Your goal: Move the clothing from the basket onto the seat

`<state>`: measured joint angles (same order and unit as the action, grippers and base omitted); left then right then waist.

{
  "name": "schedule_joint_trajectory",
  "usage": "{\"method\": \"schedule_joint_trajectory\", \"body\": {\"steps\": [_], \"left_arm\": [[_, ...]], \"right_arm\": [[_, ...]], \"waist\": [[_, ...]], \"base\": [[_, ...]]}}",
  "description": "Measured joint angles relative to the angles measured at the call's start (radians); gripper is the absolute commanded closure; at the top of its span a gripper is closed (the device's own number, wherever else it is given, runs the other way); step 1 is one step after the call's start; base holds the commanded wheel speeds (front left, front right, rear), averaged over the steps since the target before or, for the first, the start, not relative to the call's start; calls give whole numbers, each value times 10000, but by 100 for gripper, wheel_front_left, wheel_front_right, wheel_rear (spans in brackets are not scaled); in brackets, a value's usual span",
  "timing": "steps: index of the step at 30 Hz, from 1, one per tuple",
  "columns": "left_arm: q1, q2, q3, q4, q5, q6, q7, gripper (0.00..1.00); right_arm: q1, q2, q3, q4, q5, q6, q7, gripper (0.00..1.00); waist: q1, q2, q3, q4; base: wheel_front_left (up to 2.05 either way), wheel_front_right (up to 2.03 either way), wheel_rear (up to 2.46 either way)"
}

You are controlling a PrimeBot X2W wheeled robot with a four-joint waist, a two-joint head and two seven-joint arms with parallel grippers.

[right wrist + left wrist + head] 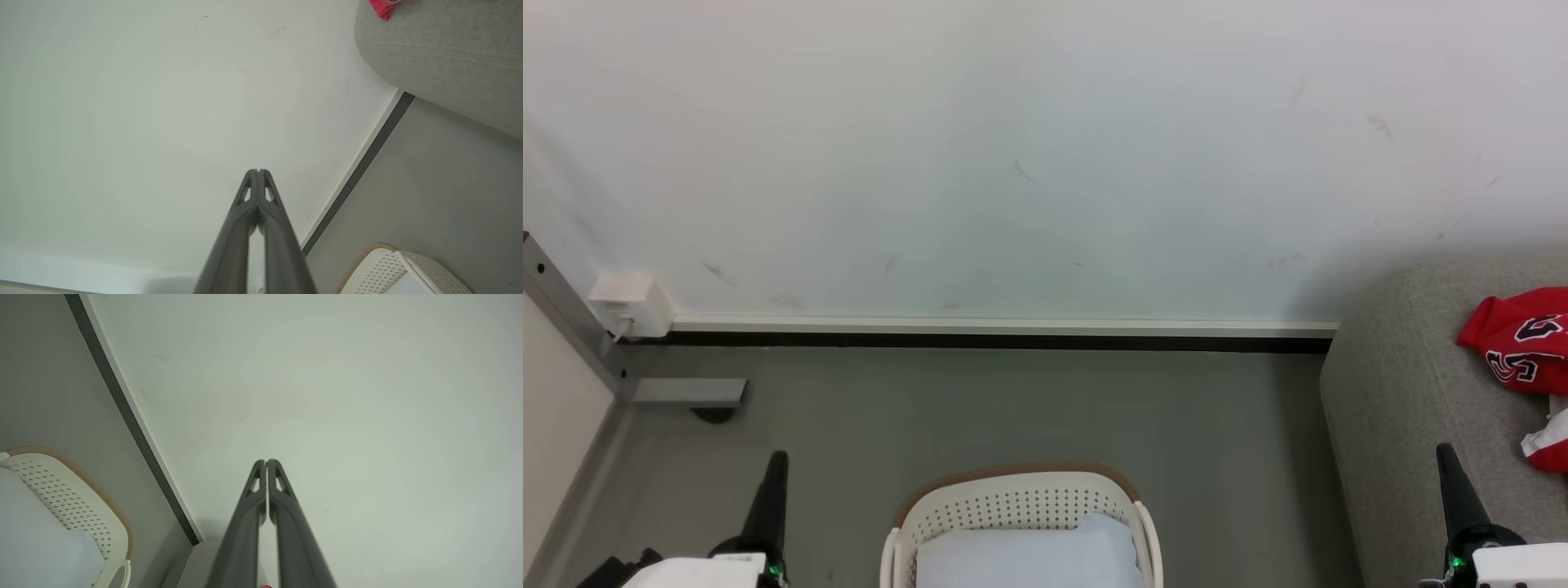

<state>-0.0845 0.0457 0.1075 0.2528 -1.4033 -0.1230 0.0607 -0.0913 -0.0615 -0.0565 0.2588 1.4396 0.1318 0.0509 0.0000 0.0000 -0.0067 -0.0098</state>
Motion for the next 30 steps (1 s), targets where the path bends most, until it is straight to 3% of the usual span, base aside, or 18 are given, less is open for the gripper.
{"method": "schedule_joint_trajectory", "body": {"steps": [30], "left_arm": [[-207,10,58,-58,-2025,-46,533,100]], "right_arm": [[-97,31,-472,-127,1816,0,539,100]], "waist": [[0,0,98,98]], "base": [[0,0,0]]}}
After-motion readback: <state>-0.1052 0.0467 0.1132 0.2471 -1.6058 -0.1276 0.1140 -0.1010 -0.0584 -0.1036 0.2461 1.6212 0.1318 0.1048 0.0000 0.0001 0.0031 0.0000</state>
